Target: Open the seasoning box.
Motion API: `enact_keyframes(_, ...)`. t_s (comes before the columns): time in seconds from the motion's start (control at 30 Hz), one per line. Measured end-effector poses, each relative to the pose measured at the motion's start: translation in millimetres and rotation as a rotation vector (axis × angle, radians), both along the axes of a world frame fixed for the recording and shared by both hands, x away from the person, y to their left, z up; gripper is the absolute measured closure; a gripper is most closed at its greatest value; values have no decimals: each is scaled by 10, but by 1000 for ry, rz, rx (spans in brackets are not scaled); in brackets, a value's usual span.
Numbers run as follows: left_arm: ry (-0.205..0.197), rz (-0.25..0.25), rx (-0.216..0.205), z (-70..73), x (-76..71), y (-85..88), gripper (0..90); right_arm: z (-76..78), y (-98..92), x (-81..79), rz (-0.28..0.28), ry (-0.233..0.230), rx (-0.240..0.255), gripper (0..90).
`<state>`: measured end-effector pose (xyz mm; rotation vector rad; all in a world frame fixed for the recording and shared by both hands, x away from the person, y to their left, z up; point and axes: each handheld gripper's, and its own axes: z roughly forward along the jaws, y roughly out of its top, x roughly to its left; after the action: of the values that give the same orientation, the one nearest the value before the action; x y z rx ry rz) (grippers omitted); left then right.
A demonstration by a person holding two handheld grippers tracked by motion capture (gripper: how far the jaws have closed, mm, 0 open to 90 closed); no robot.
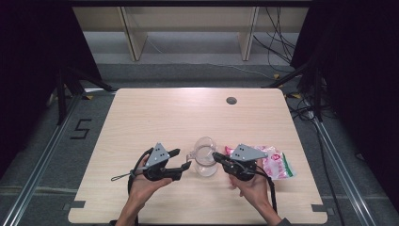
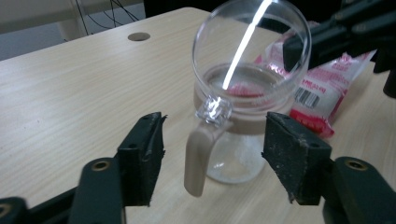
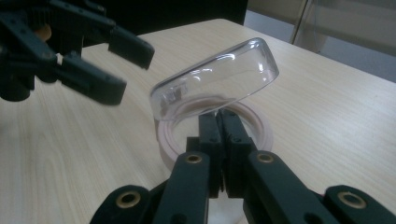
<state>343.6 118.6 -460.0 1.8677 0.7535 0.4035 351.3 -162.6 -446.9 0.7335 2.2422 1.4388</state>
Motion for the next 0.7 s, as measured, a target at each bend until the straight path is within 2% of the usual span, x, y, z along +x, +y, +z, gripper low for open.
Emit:
enact_keyframes(0.03,-4,0,16,-12,-15,3,335,8,15,-12,-1,17,7,893)
enact_keyframes(0.07,0,6,18,-29,-32,0,328,20,22,0,1,-18,3,893)
enact_keyframes(0.1,5,0,17,-50,-40,0,314,26,45,-9,-3,-14,12,893)
enact_keyframes(0.13,9,5,23,-65,-61,1,301,44,55,-29,-7,9,12,893)
enact_keyframes(0.17,13,7,20,-86,-78,2,295,51,70,-13,4,-30,12,893)
enact_keyframes(0.2,18,-3,18,-104,-98,1,292,62,90,-25,10,-17,9,893)
enact_keyframes(0.23,21,-17,19,-121,-117,1,288,67,107,-23,25,-28,1,893)
enact_keyframes(0.27,22,-23,25,-132,-132,2,279,65,136,-34,16,-28,11,893)
enact_keyframes(0.37,26,-20,26,-161,-154,7,255,68,202,-42,36,-52,0,893)
enact_keyframes(0.47,39,1,19,-179,-156,25,245,92,251,-68,47,-55,-18,893)
enact_keyframes(0.5,36,-1,34,-180,-153,45,244,88,278,-78,40,-65,-5,893)
enact_keyframes(0.53,45,6,19,-189,-158,47,242,96,291,-82,55,-73,-10,893)
enact_keyframes(0.57,44,4,23,-193,-156,58,241,105,302,-101,52,-57,-12,893)
enact_keyframes(0.6,51,11,14,-200,-162,58,240,106,315,-89,56,-75,-10,893)
enact_keyframes(0.67,54,21,18,-207,-165,65,239,109,337,-100,59,-65,-5,893)
enact_keyframes(0.7,51,22,25,-206,-165,71,238,111,347,-96,73,-78,-11,893)
